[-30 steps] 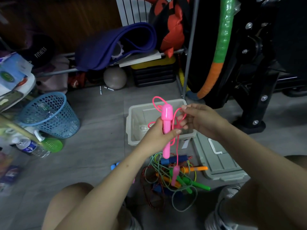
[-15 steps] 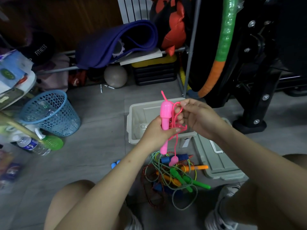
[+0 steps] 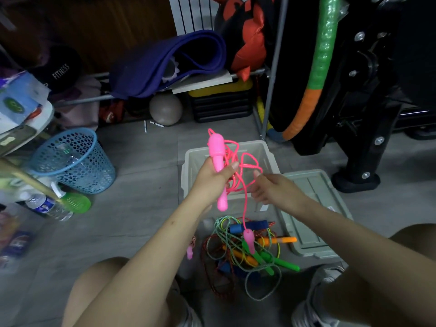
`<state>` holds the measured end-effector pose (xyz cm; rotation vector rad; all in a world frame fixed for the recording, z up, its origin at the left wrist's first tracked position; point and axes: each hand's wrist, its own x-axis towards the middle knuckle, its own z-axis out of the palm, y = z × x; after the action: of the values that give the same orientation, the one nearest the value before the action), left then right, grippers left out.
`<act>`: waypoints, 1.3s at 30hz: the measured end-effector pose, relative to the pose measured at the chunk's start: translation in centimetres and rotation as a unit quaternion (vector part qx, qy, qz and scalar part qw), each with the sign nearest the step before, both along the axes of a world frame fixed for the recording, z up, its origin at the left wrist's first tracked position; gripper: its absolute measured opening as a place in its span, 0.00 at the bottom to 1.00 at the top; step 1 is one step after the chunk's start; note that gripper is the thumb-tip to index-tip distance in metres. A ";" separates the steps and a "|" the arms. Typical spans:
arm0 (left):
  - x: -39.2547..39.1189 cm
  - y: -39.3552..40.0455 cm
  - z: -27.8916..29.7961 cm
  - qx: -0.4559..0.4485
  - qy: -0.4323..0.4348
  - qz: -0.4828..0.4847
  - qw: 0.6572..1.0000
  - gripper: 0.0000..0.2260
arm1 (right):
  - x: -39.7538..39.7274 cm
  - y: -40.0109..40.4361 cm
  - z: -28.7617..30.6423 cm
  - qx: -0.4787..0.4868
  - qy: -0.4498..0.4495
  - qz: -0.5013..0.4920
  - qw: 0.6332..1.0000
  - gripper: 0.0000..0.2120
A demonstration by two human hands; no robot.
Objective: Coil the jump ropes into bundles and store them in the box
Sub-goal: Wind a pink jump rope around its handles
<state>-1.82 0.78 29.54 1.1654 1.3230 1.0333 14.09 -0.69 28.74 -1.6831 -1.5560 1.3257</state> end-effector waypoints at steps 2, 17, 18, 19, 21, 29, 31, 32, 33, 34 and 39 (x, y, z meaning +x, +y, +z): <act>0.0 0.2 0.0 -0.007 -0.048 0.016 0.999 0.04 | -0.1 -0.4 -0.6 -0.017 -0.027 0.055 0.998 0.25; -2.5 1.3 -0.4 0.078 0.123 0.052 0.988 0.39 | 2.0 0.6 0.8 -0.027 -0.052 0.197 0.979 0.11; -2.5 1.2 -0.5 0.079 0.118 0.058 0.988 0.38 | 2.6 1.2 1.0 -0.015 -0.114 0.227 0.967 0.12; -2.6 1.2 -0.5 0.077 0.113 0.062 0.989 0.37 | 3.3 1.7 1.2 -0.006 -0.183 0.259 0.948 0.12; -2.7 1.2 -0.5 0.070 0.098 0.068 0.990 0.36 | 4.4 2.4 1.3 -0.002 -0.281 0.295 0.913 0.11; -1.5 -0.2 0.0 0.014 0.092 -0.055 0.994 0.35 | 4.1 1.9 3.8 0.016 0.193 0.094 0.977 0.09; -0.7 -0.8 0.1 -0.010 0.050 -0.085 0.995 0.34 | 3.7 2.2 4.1 0.002 0.263 0.046 0.964 0.09; -0.3 -1.1 0.1 -0.025 0.018 -0.090 0.995 0.33 | 3.6 2.3 4.2 -0.004 0.283 0.026 0.959 0.09; -0.1 -1.3 -0.1 -0.038 -0.014 -0.088 0.995 0.33 | 3.5 2.4 4.2 -0.006 0.300 0.007 0.954 0.09; 0.1 -1.3 -0.2 -0.048 -0.038 -0.081 0.995 0.32 | 3.4 2.5 4.2 -0.007 0.315 -0.010 0.949 0.09; 0.8 -1.2 -0.1 -0.044 -0.102 -0.024 0.993 0.31 | 2.7 2.9 4.2 0.025 0.390 -0.059 0.919 0.08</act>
<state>-1.01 -0.43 29.44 0.9930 1.1621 1.0193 16.82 2.17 32.99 -0.9811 -0.9812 1.5970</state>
